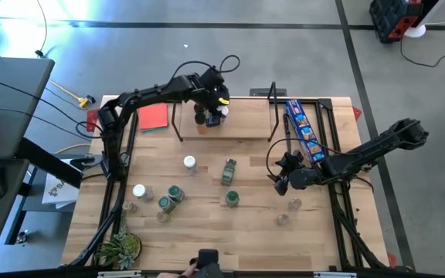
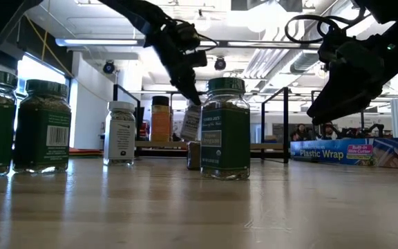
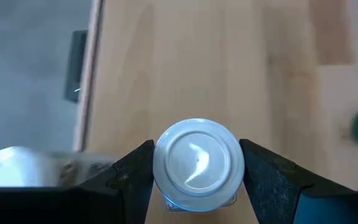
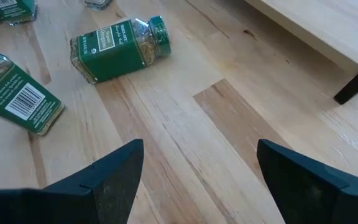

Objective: Shelf spices
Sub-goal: Put the white seasoning bottle on the shelf aligned with the other white seasoning bottles

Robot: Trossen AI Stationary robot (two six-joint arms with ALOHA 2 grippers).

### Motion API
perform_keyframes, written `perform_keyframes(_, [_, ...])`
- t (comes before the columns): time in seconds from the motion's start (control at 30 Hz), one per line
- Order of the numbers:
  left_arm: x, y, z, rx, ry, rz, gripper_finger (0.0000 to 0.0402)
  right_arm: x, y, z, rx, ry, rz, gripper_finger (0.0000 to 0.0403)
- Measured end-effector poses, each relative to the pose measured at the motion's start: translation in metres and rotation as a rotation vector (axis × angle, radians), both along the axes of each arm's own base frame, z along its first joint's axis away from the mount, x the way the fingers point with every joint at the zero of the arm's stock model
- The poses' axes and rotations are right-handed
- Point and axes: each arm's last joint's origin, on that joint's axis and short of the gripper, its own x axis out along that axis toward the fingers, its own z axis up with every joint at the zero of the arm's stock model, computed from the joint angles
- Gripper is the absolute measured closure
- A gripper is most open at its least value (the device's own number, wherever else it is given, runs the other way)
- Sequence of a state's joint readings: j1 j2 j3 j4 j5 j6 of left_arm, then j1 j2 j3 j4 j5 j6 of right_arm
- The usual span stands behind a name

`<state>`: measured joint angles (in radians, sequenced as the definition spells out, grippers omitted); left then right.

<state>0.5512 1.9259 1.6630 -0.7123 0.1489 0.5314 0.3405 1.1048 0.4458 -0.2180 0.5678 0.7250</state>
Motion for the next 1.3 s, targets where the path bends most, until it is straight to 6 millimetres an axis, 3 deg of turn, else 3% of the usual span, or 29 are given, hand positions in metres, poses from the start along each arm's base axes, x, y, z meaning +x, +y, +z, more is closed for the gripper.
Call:
perform_keyframes(0.87, [-0.003,0.004,0.002,0.156,0.075,0.01,0.0145,0.0,0.0,0.0,0.001,-0.005,-0.001,0.0096])
perform_keyframes(1.17, [-0.014,-0.013,0.041,0.259,0.027,0.006,0.0146,0.0,0.0,0.0,0.001,-0.005,-0.001,0.0096])
perform_keyframes(1.3, [-0.021,-0.017,0.043,0.242,0.075,0.017,0.0165,0.0,0.0,0.0,0.001,-0.006,-0.001,0.0096])
